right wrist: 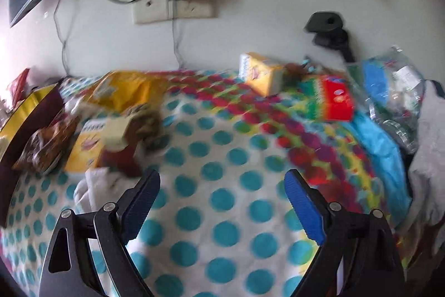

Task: Organize objects
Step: 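Move the left gripper toward the boxes while the right gripper grasps another white sock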

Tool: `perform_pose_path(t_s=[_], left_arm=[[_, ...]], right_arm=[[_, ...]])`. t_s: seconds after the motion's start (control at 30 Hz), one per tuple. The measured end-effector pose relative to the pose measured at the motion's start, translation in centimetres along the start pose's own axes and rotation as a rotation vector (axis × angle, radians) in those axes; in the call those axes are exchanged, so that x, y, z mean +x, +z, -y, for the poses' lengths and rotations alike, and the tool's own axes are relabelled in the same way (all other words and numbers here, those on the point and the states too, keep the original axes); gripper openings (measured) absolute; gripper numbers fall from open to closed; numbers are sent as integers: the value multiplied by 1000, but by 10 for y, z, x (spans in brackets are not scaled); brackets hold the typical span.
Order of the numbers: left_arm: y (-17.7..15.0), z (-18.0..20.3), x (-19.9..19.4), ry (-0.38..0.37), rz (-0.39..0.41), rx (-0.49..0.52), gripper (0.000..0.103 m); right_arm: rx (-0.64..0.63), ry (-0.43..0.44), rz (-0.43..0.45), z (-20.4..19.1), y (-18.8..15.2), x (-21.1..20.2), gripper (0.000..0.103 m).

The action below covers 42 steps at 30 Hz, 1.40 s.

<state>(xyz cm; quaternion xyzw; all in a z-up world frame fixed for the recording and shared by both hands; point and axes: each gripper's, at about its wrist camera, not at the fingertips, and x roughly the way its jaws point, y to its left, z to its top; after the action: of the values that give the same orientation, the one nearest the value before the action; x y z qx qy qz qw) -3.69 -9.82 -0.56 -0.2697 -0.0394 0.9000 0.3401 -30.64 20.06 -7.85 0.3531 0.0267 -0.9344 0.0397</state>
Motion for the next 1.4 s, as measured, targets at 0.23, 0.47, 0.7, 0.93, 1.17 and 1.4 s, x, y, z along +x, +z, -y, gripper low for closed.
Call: perform_pose_path(t_s=[0.23, 0.47, 0.7, 0.93, 1.17, 1.4], left_arm=[[45, -26, -36, 266, 248, -162, 85], [32, -48, 84, 560, -45, -147, 85], [41, -72, 137, 640, -36, -206, 85], [46, -96, 176, 701, -96, -193, 85], [55, -112, 198, 719, -131, -210, 85], [67, -139, 229, 747, -215, -198, 85]], right_arm=[[-176, 89, 16, -57, -16, -3, 90], [-230, 179, -114, -98, -14, 20, 92], [-188, 305, -157, -92, -16, 27, 64], [-170, 338, -171, -90, -18, 32, 54], [-57, 368, -92, -67, -13, 19, 48], [126, 294, -32, -33, -12, 14, 49]])
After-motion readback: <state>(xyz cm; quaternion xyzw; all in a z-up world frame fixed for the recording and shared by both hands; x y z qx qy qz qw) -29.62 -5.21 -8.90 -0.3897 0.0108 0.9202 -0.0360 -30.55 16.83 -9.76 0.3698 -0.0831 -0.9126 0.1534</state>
